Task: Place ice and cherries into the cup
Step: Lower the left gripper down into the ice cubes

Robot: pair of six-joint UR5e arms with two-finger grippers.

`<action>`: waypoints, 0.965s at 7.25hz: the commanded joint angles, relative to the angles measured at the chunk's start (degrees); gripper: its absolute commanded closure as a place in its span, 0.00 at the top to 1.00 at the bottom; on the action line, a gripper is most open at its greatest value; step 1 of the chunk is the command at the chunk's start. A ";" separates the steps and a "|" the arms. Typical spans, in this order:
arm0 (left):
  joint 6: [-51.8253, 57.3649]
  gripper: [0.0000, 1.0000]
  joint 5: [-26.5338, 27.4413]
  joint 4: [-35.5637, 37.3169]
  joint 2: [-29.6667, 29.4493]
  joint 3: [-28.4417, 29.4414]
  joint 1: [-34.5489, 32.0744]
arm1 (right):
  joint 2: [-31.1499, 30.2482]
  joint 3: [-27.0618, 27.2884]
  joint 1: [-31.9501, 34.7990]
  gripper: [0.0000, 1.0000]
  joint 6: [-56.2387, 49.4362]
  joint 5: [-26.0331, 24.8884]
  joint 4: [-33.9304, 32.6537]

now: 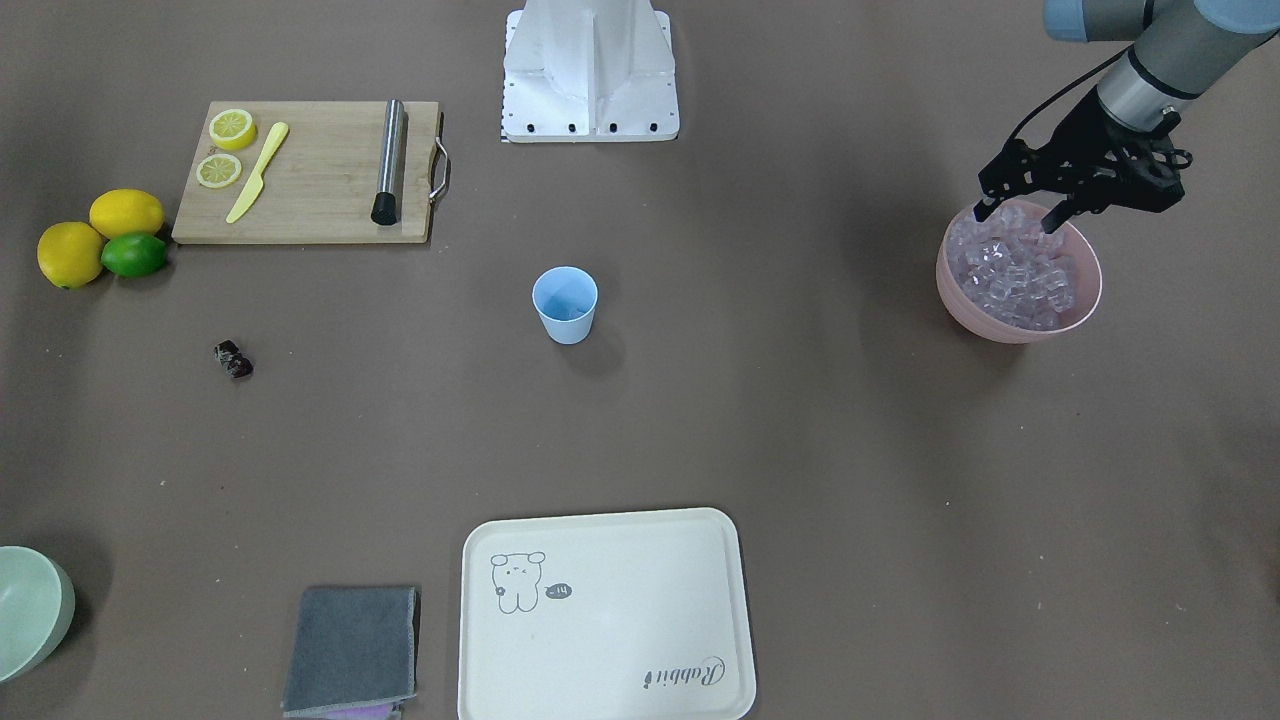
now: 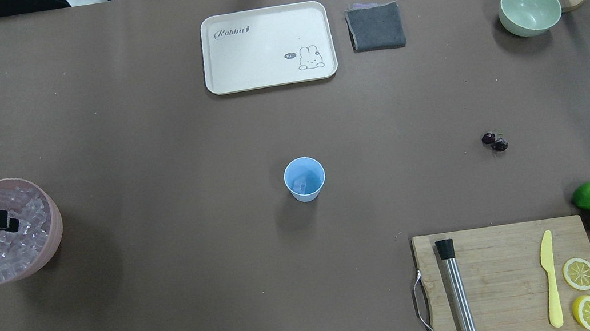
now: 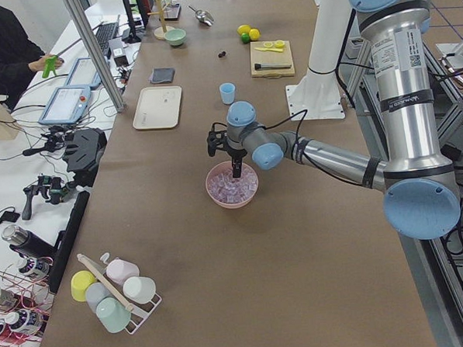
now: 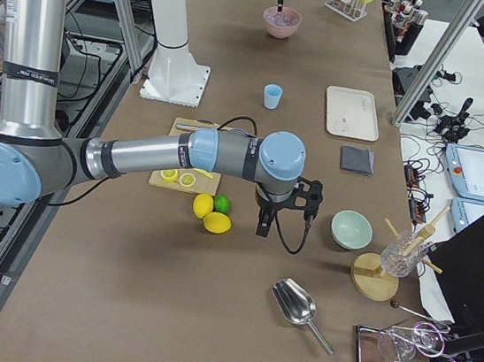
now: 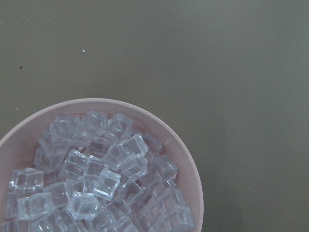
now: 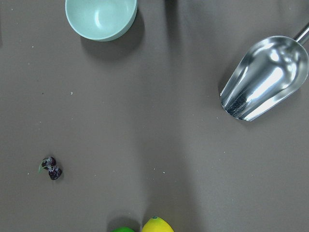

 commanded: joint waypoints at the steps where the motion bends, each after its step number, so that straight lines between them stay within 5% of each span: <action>1: -11.24 0.97 4.56 -1.72 1.04 -0.18 0.38 | 0.07 -0.08 0.00 1.00 0.00 0.14 0.09; 4: -22.33 0.97 16.32 -2.08 1.22 -1.23 10.10 | 0.25 0.00 0.00 1.00 -0.09 0.14 0.09; 7: -22.28 0.97 18.01 -2.26 3.85 -2.11 12.06 | 0.08 0.18 0.00 1.00 -0.17 0.14 0.09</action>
